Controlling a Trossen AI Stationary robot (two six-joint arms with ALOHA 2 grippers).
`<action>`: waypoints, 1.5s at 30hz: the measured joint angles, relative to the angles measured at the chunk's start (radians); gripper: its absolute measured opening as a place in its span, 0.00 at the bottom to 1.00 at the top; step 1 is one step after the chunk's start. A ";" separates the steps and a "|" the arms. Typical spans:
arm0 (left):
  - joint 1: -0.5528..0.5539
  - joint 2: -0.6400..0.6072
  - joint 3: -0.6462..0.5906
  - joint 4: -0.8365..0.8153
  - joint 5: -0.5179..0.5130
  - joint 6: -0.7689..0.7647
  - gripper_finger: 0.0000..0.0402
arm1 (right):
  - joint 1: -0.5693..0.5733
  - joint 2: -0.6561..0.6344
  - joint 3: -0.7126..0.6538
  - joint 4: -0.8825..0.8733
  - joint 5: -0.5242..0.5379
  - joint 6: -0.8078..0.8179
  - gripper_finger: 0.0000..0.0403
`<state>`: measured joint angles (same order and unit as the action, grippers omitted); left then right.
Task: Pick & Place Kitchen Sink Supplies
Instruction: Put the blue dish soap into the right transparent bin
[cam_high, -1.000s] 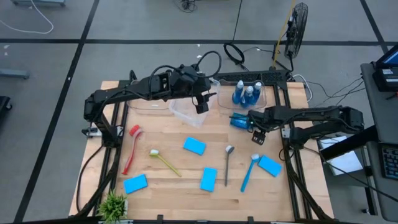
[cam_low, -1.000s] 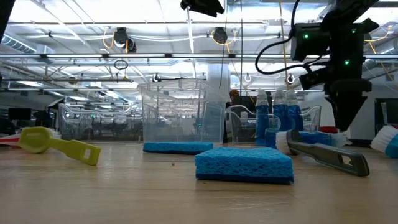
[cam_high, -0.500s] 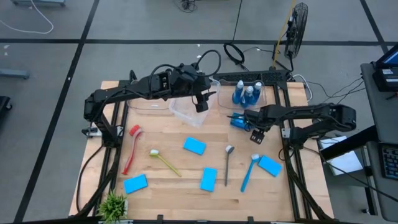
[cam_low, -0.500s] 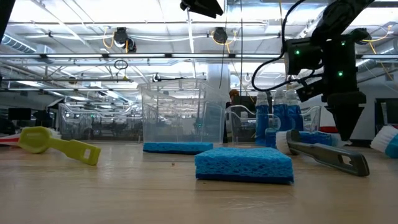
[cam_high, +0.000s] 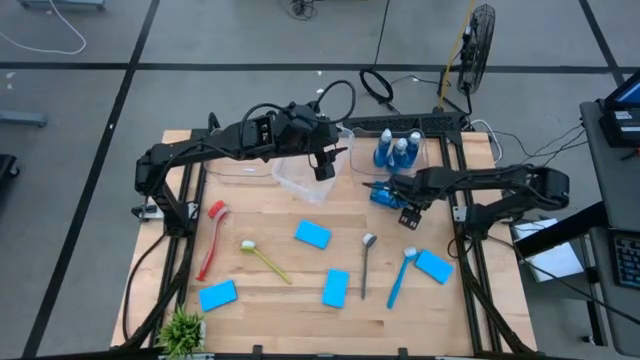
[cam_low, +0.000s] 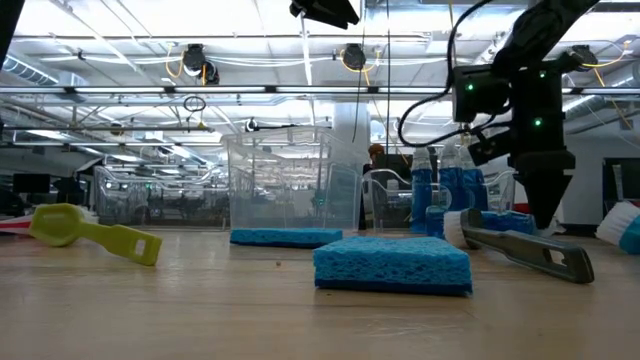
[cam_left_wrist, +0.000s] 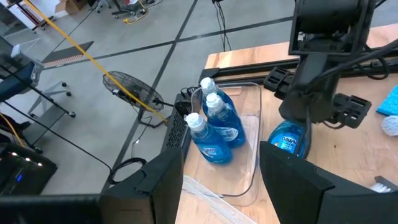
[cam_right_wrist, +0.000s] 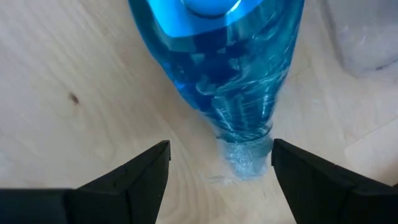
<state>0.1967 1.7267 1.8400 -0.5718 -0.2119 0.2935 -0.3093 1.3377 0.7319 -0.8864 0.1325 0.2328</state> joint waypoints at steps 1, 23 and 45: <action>0.000 0.000 0.000 0.000 0.000 0.000 0.53 | -0.005 0.010 0.000 0.001 -0.004 -0.004 0.67; -0.009 0.000 0.000 -0.001 0.000 0.002 0.53 | -0.003 0.076 -0.003 0.072 0.001 -0.009 0.62; -0.008 0.000 0.000 -0.002 0.000 -0.015 0.53 | -0.004 0.075 -0.002 0.090 -0.002 -0.032 0.32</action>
<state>0.1883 1.7267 1.8400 -0.5739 -0.2115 0.2783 -0.3138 1.4124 0.7303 -0.7959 0.1303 0.2003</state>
